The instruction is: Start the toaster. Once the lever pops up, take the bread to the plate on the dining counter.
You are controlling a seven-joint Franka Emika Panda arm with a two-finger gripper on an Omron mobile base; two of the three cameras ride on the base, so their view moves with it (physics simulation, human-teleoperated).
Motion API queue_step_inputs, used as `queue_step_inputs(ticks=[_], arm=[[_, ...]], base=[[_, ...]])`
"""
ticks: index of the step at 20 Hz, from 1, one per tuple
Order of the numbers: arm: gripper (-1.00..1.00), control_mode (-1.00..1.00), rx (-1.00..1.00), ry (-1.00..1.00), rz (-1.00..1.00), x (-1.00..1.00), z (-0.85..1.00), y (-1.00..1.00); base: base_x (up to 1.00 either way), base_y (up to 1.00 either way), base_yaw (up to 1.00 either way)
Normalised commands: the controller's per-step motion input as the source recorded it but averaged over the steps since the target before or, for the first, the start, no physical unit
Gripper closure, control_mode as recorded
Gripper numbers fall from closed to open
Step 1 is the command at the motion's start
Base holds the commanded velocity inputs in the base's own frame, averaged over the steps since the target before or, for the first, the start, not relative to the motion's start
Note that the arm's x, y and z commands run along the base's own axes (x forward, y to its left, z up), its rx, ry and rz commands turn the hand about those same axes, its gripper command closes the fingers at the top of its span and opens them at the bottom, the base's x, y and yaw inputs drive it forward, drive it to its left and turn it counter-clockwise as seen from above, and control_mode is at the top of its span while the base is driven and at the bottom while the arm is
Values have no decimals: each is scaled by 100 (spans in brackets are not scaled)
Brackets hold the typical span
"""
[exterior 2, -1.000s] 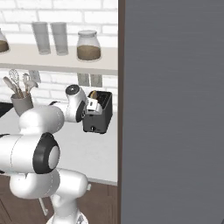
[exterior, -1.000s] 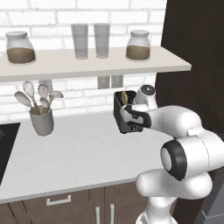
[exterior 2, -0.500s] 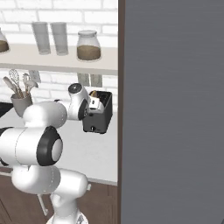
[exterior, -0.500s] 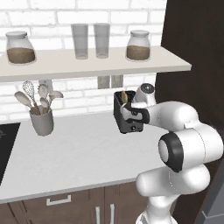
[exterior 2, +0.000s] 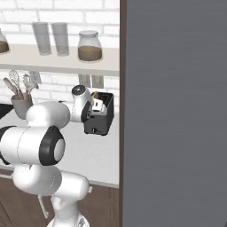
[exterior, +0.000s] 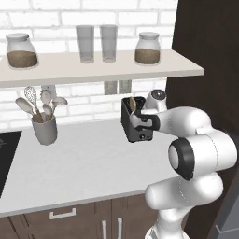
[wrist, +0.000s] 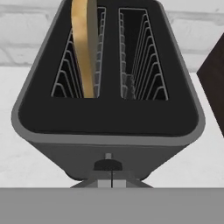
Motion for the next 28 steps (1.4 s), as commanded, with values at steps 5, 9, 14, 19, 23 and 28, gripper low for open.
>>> queue_step_inputs(ticks=[5,9,14,19,23,28], arm=[[100,-100,0,0,0,0,-16,0],[100,-100,0,0,0,0,-21,0],[100,-100,0,2,0,0,-43,1],[100,-100,0,2,0,0,-48,0],[100,-100,0,2,0,0,-61,1],[100,-100,0,0,0,0,-58,7]], base=[[0,0,0],[0,0,0],[0,0,0],[0,0,0],[0,0,0],[0,0,0]])
